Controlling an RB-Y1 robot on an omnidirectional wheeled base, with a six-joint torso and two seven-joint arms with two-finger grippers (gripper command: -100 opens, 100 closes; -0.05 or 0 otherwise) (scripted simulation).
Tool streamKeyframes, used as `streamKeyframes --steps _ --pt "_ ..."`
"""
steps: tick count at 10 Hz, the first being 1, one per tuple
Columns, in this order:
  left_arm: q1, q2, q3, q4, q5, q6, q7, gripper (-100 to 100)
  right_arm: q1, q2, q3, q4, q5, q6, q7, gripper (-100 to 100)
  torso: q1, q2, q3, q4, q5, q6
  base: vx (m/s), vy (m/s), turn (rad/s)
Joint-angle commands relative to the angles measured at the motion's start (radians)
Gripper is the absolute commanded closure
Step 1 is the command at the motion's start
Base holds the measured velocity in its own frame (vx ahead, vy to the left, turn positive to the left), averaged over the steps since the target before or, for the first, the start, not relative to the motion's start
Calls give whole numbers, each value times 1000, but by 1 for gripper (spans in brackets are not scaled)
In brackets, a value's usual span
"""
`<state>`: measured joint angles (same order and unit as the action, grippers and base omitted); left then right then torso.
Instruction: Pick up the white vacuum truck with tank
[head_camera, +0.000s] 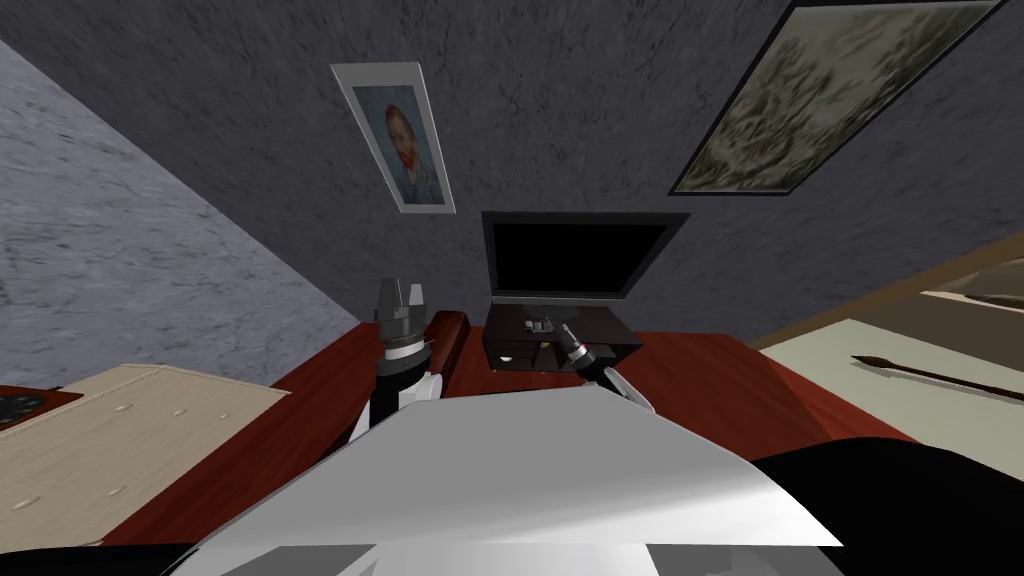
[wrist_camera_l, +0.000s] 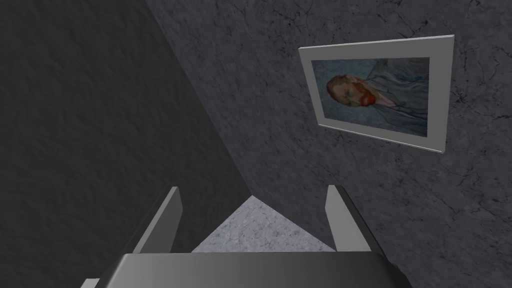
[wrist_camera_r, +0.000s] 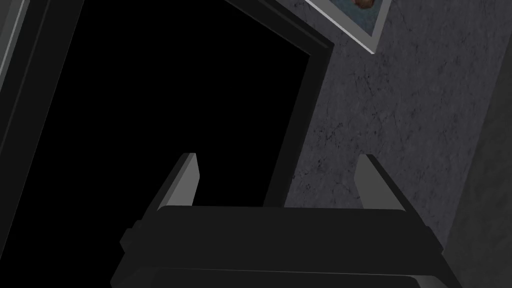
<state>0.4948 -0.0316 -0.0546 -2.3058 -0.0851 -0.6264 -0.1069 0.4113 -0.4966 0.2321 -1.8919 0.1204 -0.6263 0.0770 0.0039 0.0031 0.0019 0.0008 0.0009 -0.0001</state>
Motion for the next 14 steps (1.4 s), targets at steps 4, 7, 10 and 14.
streamKeyframes --steps 4,7,10,14 --pt "0 0 0 0 0 0 0 0 -53 -97 95 154 71 -21 31 -100 0 -1 0 0 0 1 -40 68 99" --pt "0 0 0 0 0 0 0 0 -71 -142 133 227 100 -30 43 -100 -2 -2 -1 0 0 1 -19 49 74" --pt "0 0 0 0 0 0 0 0 -87 -184 173 314 130 -38 56 -100 0 -2 -1 0 0 0 -22 65 117" --pt "0 0 0 0 0 0 0 0 -103 -225 213 392 160 -48 69 -100 -2 -2 -1 0 0 1 -8 40 53"
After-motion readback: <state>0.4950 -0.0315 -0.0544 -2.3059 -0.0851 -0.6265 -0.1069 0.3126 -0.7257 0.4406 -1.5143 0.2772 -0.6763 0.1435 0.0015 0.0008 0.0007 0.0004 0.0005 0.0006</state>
